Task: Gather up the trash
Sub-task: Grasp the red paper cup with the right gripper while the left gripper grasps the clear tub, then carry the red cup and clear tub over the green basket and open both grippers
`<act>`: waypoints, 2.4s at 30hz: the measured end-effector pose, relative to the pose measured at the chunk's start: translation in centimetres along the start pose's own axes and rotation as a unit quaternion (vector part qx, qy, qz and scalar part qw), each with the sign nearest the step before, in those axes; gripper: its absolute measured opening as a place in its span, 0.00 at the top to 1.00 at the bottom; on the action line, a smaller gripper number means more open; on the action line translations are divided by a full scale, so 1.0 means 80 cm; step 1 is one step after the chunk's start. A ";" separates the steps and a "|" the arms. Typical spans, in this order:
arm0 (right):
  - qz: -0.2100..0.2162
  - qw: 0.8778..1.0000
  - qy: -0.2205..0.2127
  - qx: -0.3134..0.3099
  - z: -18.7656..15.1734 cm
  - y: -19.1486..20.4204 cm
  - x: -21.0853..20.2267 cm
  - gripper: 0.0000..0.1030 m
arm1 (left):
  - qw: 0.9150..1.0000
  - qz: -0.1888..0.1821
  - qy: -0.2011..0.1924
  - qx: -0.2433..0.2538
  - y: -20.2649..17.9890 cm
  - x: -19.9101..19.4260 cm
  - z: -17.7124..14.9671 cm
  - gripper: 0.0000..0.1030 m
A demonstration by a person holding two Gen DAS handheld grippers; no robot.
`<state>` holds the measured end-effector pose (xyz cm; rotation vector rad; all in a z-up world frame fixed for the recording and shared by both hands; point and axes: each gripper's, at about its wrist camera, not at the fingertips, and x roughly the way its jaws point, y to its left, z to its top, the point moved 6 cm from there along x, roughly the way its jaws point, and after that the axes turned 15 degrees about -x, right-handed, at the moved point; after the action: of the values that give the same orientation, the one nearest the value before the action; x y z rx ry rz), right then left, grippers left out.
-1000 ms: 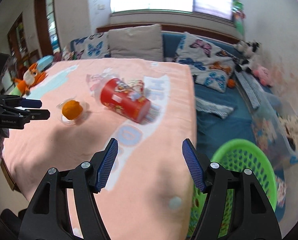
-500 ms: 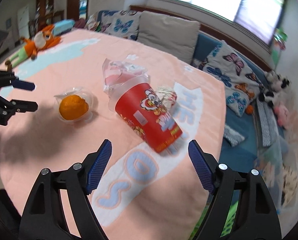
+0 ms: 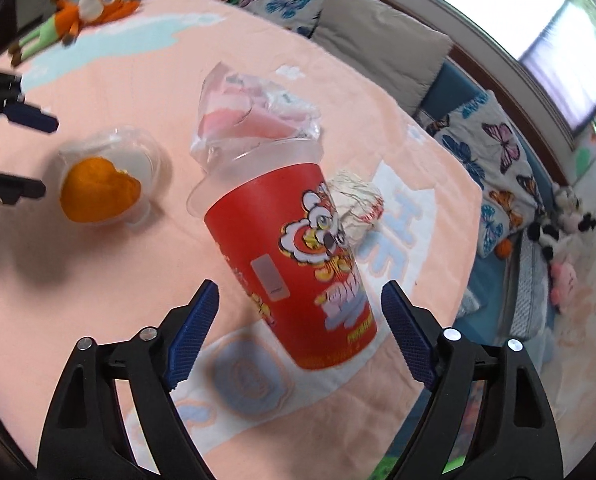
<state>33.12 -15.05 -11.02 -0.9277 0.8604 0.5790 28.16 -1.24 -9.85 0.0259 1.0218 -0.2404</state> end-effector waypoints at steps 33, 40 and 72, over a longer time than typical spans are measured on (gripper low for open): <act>0.020 0.995 -0.032 0.089 -0.010 0.000 -0.004 0.28 | 0.994 -0.019 -0.031 0.100 -0.033 0.005 0.004 0.77; 0.024 0.989 -0.061 0.130 -0.021 0.013 -0.048 0.31 | 0.995 -0.025 -0.046 0.082 -0.032 -0.028 0.001 0.77; -0.071 0.941 -0.068 0.325 -0.257 0.009 -0.228 0.33 | 0.978 -0.145 -0.088 0.119 -0.200 -0.125 0.010 0.77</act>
<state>14.85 -33.80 -2.71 -0.3352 0.7789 0.1998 20.48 -15.02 0.51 0.0710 0.8129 -0.6207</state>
